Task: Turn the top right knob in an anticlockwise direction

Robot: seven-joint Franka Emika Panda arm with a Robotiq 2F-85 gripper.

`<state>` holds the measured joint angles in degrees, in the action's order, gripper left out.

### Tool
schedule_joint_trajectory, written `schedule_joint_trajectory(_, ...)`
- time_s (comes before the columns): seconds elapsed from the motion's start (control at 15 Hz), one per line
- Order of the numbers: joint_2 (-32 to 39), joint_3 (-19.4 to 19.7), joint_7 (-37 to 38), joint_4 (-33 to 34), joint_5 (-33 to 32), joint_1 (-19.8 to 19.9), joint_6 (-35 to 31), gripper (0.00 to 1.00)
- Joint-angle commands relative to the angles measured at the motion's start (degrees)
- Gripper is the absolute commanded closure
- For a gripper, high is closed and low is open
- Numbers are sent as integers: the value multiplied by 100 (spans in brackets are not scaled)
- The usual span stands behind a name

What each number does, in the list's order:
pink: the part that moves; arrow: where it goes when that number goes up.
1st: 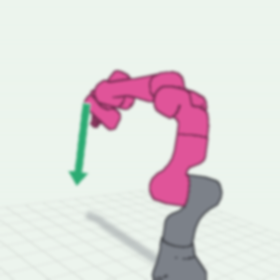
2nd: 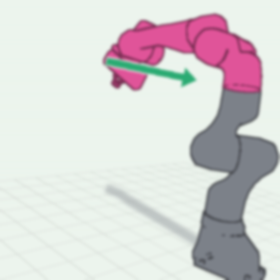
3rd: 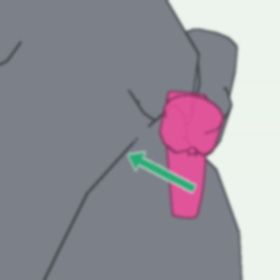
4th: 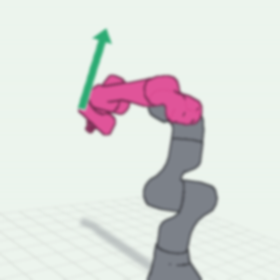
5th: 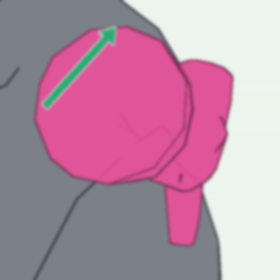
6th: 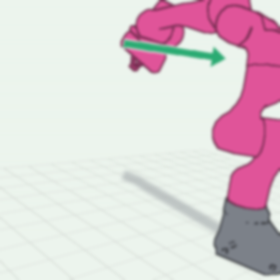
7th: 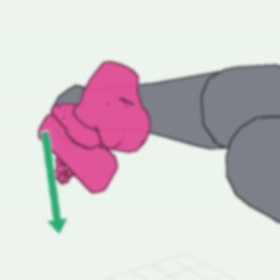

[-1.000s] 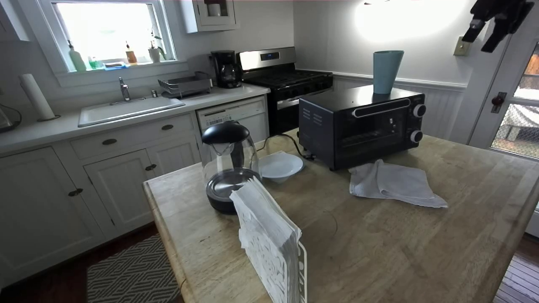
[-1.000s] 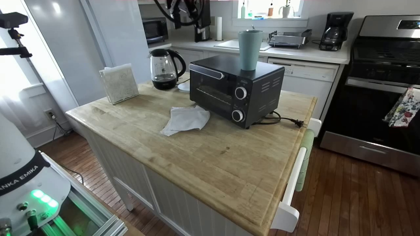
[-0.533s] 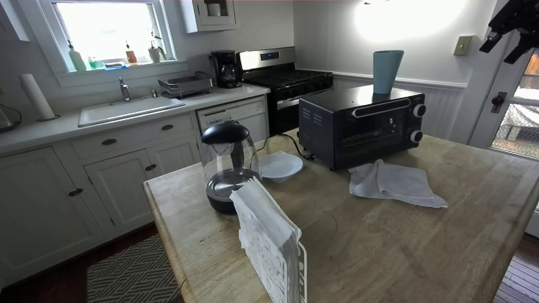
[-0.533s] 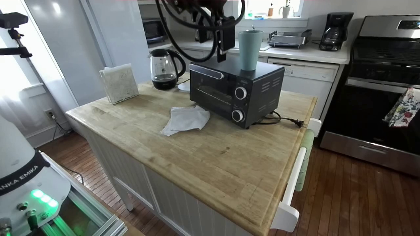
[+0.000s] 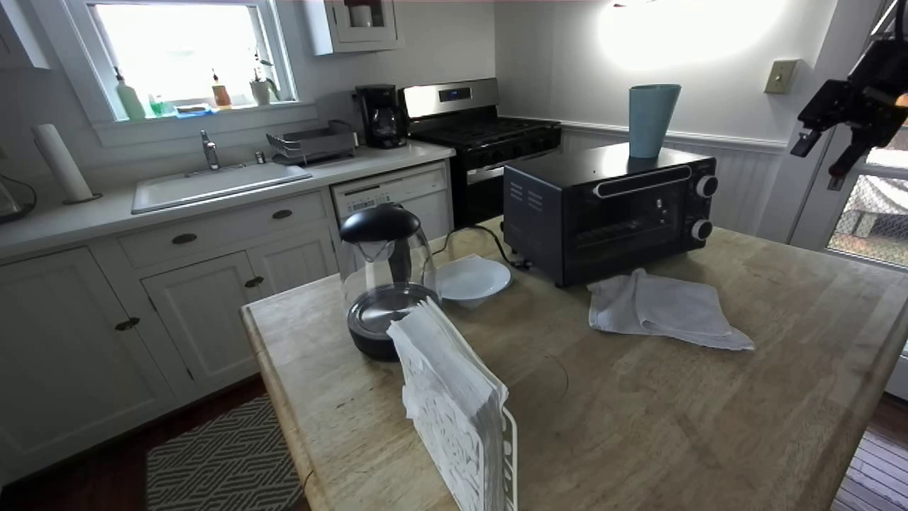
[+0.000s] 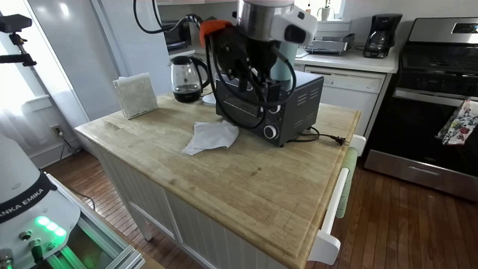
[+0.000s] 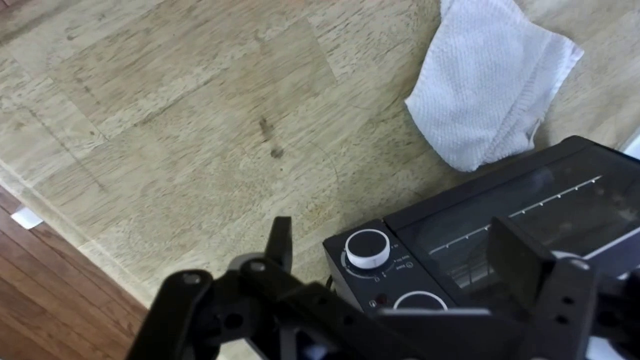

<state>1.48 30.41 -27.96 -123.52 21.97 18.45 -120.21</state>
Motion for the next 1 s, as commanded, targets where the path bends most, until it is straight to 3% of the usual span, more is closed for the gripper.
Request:
schedule_joint_trajectory(0.0, 189, -310, -157, 105, 54, 313, 185, 0)
schedule_joint_trajectory(0.2, 586, -438, -381, 351, 143, 435, 420, 0)
schedule_joint_trajectory(0.53, 634, -450, -391, 447, 150, 453, 490, 0)
schedule_joint_trajectory(0.73, 999, -673, -1267, 773, 1083, 754, 754, 0)
schedule_joint_trajectory(0.93, 1120, -806, -1803, 1007, 1381, 953, 933, 0)
